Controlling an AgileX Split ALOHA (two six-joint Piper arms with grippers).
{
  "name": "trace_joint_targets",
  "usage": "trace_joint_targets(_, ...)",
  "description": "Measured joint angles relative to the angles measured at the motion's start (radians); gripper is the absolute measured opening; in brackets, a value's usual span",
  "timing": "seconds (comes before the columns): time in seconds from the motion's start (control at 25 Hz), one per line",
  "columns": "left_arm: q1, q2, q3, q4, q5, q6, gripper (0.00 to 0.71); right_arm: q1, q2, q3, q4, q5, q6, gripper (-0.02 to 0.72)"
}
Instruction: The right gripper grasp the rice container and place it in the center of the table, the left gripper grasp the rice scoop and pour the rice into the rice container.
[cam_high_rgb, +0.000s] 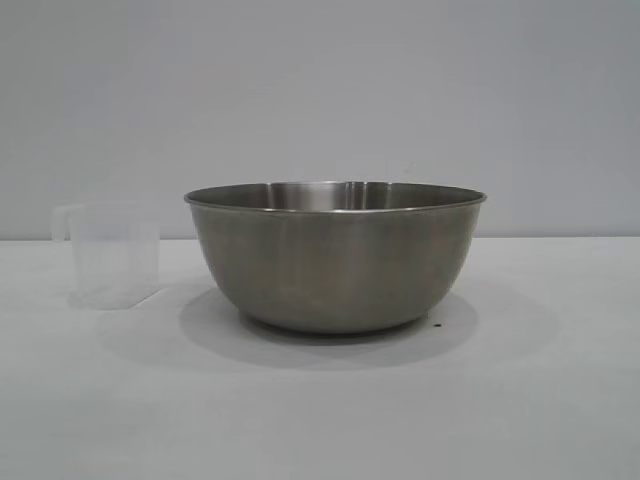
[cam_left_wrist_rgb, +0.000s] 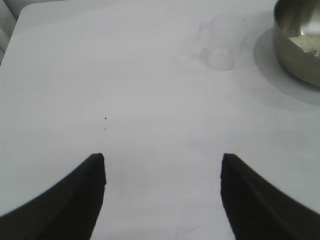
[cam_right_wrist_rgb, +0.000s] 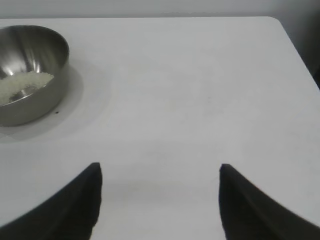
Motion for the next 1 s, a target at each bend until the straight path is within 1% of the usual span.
trace_joint_targets(0.64,0.001,0.0,0.0,0.0,0.0,0.0,0.43,0.002,0.0,0.0,0.0,0.0,0.0,0.425)
trace_joint_targets(0.68,0.004,0.0,0.0,0.0,0.0,0.0,0.43,0.002,0.0,0.0,0.0,0.0,0.0,0.425)
trace_joint_targets(0.84,0.049,0.0,0.0,0.0,0.0,0.0,0.43,0.002,0.0,0.0,0.0,0.0,0.0,0.425)
trace_joint_targets(1.0,0.05,0.0,0.0,0.0,0.0,0.0,0.43,-0.001,0.0,0.0,0.0,0.0,0.0,0.425)
